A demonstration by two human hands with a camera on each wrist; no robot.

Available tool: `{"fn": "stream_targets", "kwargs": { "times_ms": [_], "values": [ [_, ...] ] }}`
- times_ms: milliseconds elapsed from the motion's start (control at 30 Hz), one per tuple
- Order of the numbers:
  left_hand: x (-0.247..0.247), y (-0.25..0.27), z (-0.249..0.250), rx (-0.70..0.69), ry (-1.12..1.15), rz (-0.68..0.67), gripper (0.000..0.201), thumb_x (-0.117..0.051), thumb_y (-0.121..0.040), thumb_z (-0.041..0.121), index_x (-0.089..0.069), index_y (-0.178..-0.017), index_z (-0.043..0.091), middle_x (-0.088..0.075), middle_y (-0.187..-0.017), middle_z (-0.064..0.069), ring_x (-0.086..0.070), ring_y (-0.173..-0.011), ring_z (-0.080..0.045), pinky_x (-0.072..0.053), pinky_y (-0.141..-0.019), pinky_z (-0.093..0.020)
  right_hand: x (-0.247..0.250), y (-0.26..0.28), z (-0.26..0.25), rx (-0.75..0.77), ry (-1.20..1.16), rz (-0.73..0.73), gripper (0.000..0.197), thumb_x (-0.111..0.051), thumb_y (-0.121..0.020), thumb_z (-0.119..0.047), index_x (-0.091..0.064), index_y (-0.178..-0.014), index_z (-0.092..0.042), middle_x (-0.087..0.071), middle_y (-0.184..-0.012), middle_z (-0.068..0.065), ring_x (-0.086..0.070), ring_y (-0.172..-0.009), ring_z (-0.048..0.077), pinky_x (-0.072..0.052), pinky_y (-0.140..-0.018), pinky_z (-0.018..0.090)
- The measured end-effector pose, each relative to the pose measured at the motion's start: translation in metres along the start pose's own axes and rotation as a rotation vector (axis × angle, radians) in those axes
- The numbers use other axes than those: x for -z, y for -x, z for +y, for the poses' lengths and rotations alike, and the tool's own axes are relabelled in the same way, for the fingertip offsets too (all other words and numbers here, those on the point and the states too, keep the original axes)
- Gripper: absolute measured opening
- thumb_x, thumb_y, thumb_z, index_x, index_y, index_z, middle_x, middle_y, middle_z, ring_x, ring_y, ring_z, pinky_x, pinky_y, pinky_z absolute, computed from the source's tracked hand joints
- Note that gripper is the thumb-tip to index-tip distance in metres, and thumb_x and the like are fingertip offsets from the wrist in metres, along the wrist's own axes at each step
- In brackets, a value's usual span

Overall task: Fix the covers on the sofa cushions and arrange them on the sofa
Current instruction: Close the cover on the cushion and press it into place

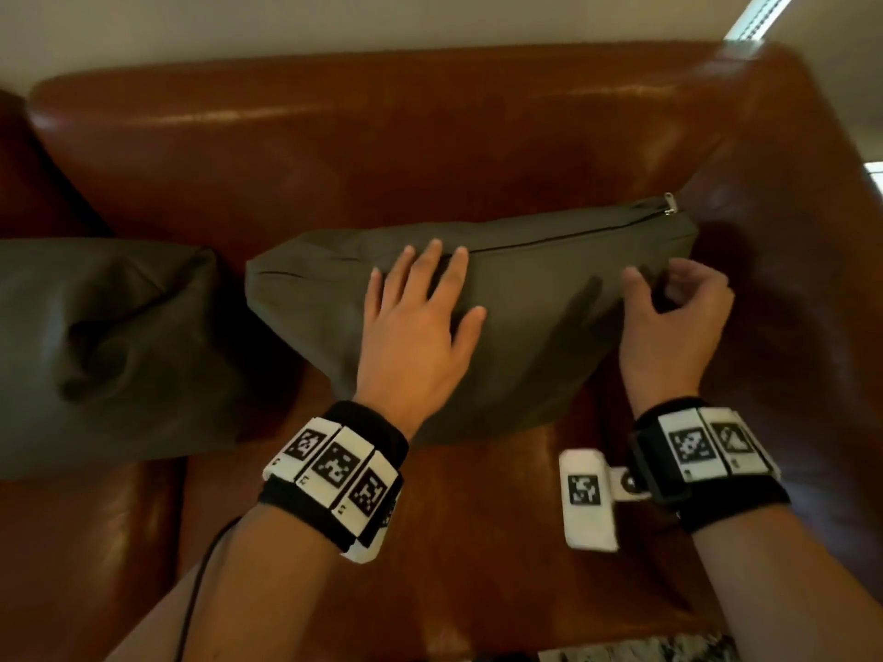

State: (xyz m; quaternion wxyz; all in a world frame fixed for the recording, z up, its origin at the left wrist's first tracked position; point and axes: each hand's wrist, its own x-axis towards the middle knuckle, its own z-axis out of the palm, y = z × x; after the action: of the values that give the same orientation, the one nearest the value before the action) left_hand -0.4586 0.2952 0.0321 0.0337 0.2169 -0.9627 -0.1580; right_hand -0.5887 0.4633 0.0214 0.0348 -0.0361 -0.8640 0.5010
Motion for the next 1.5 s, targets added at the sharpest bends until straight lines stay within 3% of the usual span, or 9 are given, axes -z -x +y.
{"fn": "stream_targets", "kwargs": {
  "times_ms": [167,233,333,500,733,900,1200,1333,1500],
  "values": [
    [-0.006,0.001,0.008,0.048,-0.057,-0.036,0.062,-0.033,-0.097,0.051,-0.026,-0.153,0.024,-0.025,-0.159,-0.005,-0.015,-0.149,-0.026,-0.009,-0.121,-0.047,-0.005,-0.040,-0.005,-0.493,-0.424,-0.228,0.039,-0.065,-0.088,-0.041,-0.058,-0.122,-0.023,-0.063,-0.107,-0.007,-0.060,-0.107,0.015,-0.047,-0.092,0.031],
    [-0.002,-0.001,0.016,0.046,-0.064,-0.033,0.061,-0.037,-0.098,0.050,-0.028,-0.152,0.023,-0.025,-0.159,-0.006,-0.016,-0.148,-0.027,-0.009,-0.120,-0.047,-0.005,-0.046,-0.004,-0.461,-0.417,-0.215,0.015,-0.065,-0.090,-0.034,-0.069,-0.099,-0.023,-0.071,-0.102,0.003,-0.066,-0.102,0.023,-0.052,-0.095,0.039],
    [0.004,-0.007,0.041,-0.025,-0.053,-0.044,0.061,-0.041,-0.098,0.049,-0.028,-0.152,0.023,-0.025,-0.159,-0.006,-0.017,-0.148,-0.026,-0.009,-0.120,-0.045,-0.002,-0.041,-0.001,-0.322,-0.311,-0.177,0.033,-0.065,-0.085,-0.040,-0.071,-0.080,-0.008,-0.071,-0.094,0.021,-0.067,-0.094,0.036,-0.054,-0.090,0.050],
    [0.014,-0.025,0.094,-0.050,0.086,-0.100,0.067,-0.035,-0.097,0.057,-0.020,-0.154,0.025,-0.017,-0.162,0.000,-0.010,-0.149,-0.020,-0.009,-0.122,-0.044,0.010,0.003,-0.015,-0.017,-0.237,-0.184,0.039,-0.064,-0.090,-0.028,-0.051,-0.055,-0.016,-0.051,-0.062,0.002,-0.048,-0.056,0.012,-0.044,-0.061,0.035],
    [0.007,-0.041,0.119,0.086,0.084,-0.120,0.089,-0.033,-0.089,0.072,-0.011,-0.156,0.017,-0.017,-0.162,-0.002,-0.008,-0.150,-0.019,-0.002,-0.122,-0.046,0.035,0.015,-0.012,0.050,-0.414,-0.600,0.021,-0.051,-0.096,0.000,-0.065,-0.101,-0.015,-0.061,-0.113,0.011,-0.063,-0.097,0.009,-0.051,-0.083,0.019],
    [0.001,-0.052,0.123,0.112,0.097,0.032,0.060,-0.037,-0.097,0.051,-0.037,-0.146,0.017,-0.040,-0.152,-0.002,-0.028,-0.144,-0.022,-0.014,-0.121,-0.047,0.038,0.011,-0.004,0.006,-0.506,-0.706,0.039,-0.051,-0.092,0.004,-0.061,-0.126,-0.012,-0.060,-0.128,0.003,-0.057,-0.119,0.010,-0.046,-0.101,0.024],
    [0.036,-0.031,0.095,0.121,0.246,0.263,0.036,-0.036,-0.101,0.037,-0.061,-0.117,0.016,-0.065,-0.107,-0.002,-0.060,-0.098,-0.024,-0.048,-0.087,-0.045,0.011,0.022,0.103,-0.963,-0.220,-0.445,0.057,-0.050,-0.094,-0.048,-0.049,-0.134,-0.008,-0.055,-0.131,0.011,-0.050,-0.122,0.031,-0.037,-0.106,0.045],
    [0.057,-0.017,0.080,0.182,0.440,0.326,0.025,-0.039,-0.101,0.031,-0.048,-0.078,0.026,-0.043,-0.066,0.012,-0.042,-0.060,-0.006,-0.032,-0.060,-0.028,-0.004,0.036,0.112,-1.026,-0.255,-0.610,0.066,-0.049,-0.090,-0.059,-0.047,-0.139,-0.015,-0.055,-0.136,0.008,-0.053,-0.121,0.028,-0.042,-0.095,0.044],
    [0.075,-0.005,0.076,0.153,0.663,0.386,0.036,-0.042,-0.102,0.023,-0.037,-0.066,0.029,-0.030,-0.053,0.009,-0.026,-0.048,-0.008,-0.021,-0.050,-0.020,-0.006,0.048,0.100,-1.046,-0.334,-0.664,0.019,-0.051,-0.098,-0.031,-0.063,-0.099,-0.016,-0.065,-0.101,0.009,-0.060,-0.096,0.028,-0.051,-0.093,0.043]
  ]
}}
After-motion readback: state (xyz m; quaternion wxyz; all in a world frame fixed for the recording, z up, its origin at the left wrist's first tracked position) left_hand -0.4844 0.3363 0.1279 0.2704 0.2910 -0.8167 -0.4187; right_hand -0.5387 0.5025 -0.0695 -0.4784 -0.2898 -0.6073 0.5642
